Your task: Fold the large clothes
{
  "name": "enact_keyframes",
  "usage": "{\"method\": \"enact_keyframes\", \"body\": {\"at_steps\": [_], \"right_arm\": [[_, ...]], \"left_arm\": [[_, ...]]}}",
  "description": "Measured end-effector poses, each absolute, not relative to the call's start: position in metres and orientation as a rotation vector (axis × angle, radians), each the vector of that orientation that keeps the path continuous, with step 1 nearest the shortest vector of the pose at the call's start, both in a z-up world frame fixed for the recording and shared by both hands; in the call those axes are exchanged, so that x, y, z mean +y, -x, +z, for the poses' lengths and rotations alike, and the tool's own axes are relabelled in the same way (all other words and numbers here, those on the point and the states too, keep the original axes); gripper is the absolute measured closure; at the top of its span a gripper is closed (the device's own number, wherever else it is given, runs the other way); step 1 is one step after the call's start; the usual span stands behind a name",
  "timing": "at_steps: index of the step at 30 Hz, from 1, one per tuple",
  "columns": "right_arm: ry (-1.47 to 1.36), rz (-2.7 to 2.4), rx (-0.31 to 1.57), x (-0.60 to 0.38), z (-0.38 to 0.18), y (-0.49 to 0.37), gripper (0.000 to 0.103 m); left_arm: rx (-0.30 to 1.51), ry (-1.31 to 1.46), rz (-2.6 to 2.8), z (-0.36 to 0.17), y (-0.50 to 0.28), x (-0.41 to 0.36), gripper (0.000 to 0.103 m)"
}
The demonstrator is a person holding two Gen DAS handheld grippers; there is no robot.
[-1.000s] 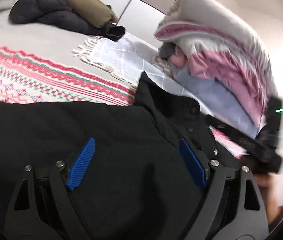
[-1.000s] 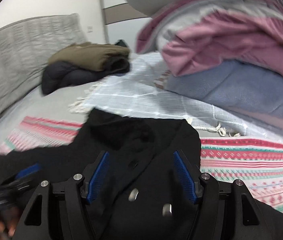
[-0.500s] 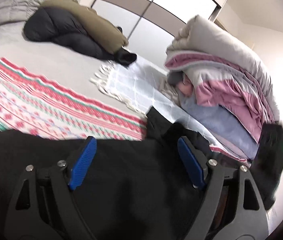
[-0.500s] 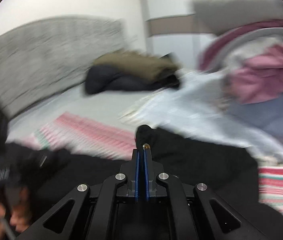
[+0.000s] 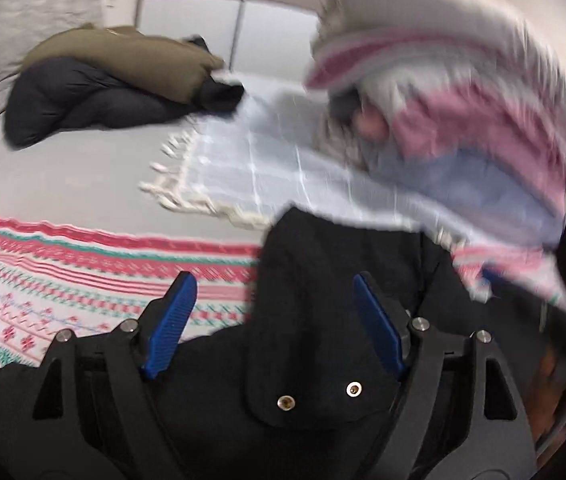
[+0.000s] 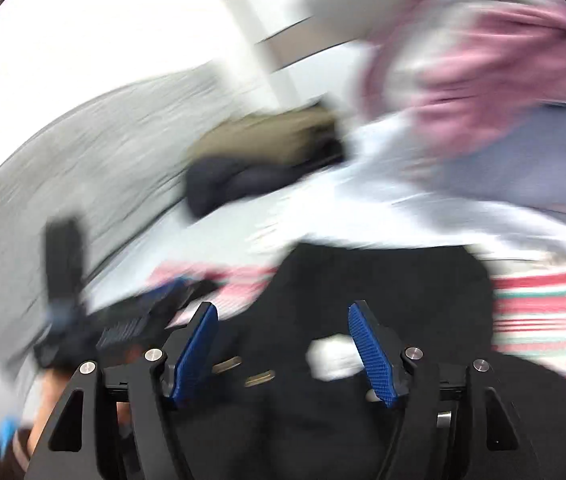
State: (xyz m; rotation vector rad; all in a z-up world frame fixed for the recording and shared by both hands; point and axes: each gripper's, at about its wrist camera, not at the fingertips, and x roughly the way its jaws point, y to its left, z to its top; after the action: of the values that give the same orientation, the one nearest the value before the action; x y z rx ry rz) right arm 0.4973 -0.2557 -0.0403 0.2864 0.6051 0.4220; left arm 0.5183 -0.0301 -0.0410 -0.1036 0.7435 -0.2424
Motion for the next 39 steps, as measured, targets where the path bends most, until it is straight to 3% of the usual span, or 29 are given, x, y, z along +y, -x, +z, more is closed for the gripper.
{"method": "enact_keyframes", "body": {"at_steps": [2, 6, 7, 8, 9, 11, 15, 17, 21, 25, 26, 28, 32, 37, 39], "right_arm": [[-0.309, 0.23, 0.651, -0.28, -0.053, -0.509, 0.034], [-0.312, -0.003, 0.793, -0.314, -0.092, -0.529, 0.037], [-0.349, 0.017, 0.823, -0.319, -0.1, -0.532, 0.048], [-0.36, 0.033, 0.833, -0.319, -0.1, -0.533, 0.063], [-0.361, 0.076, 0.828, -0.319, -0.098, -0.532, 0.07], [-0.265, 0.016, 0.842, -0.305, -0.096, -0.529, 0.074], [-0.158, -0.098, 0.858, -0.3, -0.092, -0.522, 0.067], [-0.141, -0.072, 0.842, -0.29, -0.078, -0.515, 0.066], [-0.107, 0.005, 0.807, -0.276, -0.07, -0.51, 0.058], [-0.062, -0.05, 0.877, -0.278, -0.099, -0.528, 0.049], [-0.061, -0.054, 0.874, -0.283, -0.104, -0.53, 0.044], [-0.085, -0.064, 0.864, -0.289, -0.103, -0.528, 0.044], [-0.053, -0.177, 0.788, -0.292, -0.087, -0.519, 0.042], [-0.146, -0.177, 0.859, -0.297, -0.073, -0.498, 0.04], [-0.128, -0.154, 0.854, -0.292, -0.059, -0.476, 0.04]], "left_arm": [[0.754, 0.087, -0.204, -0.058, -0.521, -0.036, 0.025], [0.835, 0.19, -0.263, -0.089, -0.534, -0.023, 0.052], [0.828, 0.222, -0.28, -0.088, -0.533, -0.018, 0.058], [0.809, 0.243, -0.282, -0.086, -0.531, -0.012, 0.075], [0.801, 0.23, -0.254, -0.084, -0.53, -0.01, 0.086], [0.83, 0.163, -0.14, -0.09, -0.533, -0.008, 0.086], [0.849, 0.194, -0.13, -0.088, -0.527, 0.006, 0.086], [0.797, 0.162, -0.15, -0.072, -0.516, 0.005, 0.084], [0.758, 0.106, -0.239, -0.06, -0.504, -0.016, 0.07], [0.872, -0.043, -0.203, -0.097, -0.516, -0.037, 0.068], [0.867, -0.034, -0.205, -0.097, -0.516, -0.036, 0.068], [0.85, -0.011, -0.201, -0.089, -0.512, -0.031, 0.066], [0.852, 0.063, -0.172, -0.083, -0.51, -0.019, 0.037], [0.887, 0.056, -0.165, -0.051, -0.483, -0.007, 0.029], [0.855, 0.011, -0.136, -0.033, -0.461, 0.004, 0.021]]}}
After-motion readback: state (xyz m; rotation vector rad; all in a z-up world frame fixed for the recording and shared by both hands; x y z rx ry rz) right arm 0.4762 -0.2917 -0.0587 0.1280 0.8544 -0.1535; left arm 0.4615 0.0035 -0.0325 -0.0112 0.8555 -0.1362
